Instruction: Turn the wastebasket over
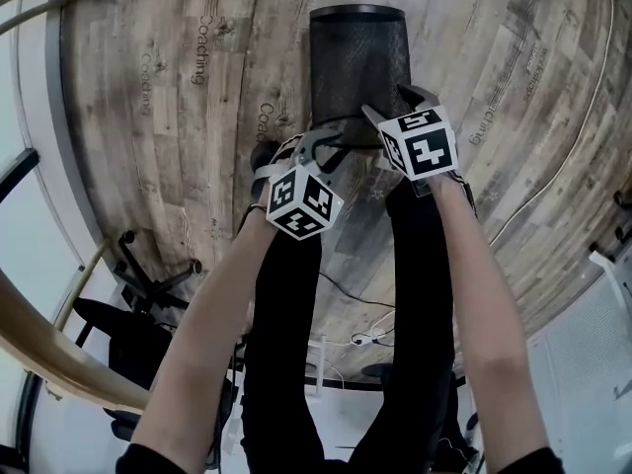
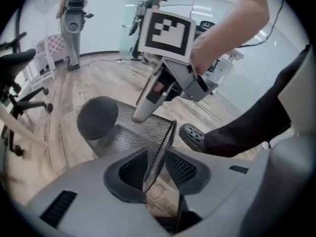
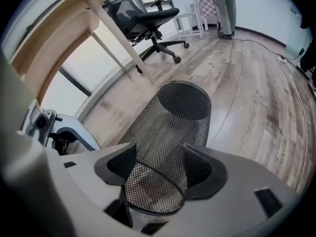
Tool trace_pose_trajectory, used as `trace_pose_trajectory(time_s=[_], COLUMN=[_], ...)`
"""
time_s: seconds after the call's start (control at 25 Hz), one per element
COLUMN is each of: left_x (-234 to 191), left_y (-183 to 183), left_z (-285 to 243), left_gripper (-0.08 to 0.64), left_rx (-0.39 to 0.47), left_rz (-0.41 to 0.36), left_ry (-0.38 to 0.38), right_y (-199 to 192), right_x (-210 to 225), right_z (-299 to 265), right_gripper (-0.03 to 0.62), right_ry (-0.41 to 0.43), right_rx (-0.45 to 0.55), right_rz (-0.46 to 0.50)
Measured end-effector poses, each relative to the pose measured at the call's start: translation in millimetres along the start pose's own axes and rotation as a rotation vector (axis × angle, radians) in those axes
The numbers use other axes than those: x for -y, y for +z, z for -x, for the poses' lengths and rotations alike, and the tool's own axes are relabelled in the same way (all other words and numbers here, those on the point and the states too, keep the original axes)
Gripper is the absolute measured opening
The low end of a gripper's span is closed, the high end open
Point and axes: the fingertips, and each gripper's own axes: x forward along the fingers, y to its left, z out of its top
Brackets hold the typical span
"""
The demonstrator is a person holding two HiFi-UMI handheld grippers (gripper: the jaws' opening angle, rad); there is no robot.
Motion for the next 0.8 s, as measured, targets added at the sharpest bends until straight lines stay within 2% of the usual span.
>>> trace_pose_trajectory(time_s=[0.08, 0.12, 0.24, 0.48, 0.64, 0.8], left_x=[-14, -20, -31, -30, -34, -37], left_y=[-4, -7, -7, 4, -4, -7], left_z=[4, 5, 8, -7, -20, -21], left_gripper=[0.161, 0.218, 0.262, 0.33, 0.347, 0.347], left_rx=[-0.013, -0.025, -0.028, 0.023, 0.012, 0.002], left_rz=[0.113, 0.172, 0.33, 0.589, 0.713, 0.741], left_ry=[0.037, 0.055, 0.094, 0.077, 0.099, 0.114], right_y=[1, 0, 0, 3, 4, 5], right_x=[0, -1, -4, -9, -16, -19], right_z=[-1, -2, -3, -5, -5, -5], right_gripper=[0.286, 0.285, 0.286, 0.285, 0.285, 0.285], right_ry=[0.008, 0.012, 0.027, 0.042, 0.078, 0.099], right_rx=[-0.01, -0.015, -0.023, -0.018, -0.039, -0.044], right_rz=[0.002, 0.0, -0.017, 0.001, 0.038, 0.073])
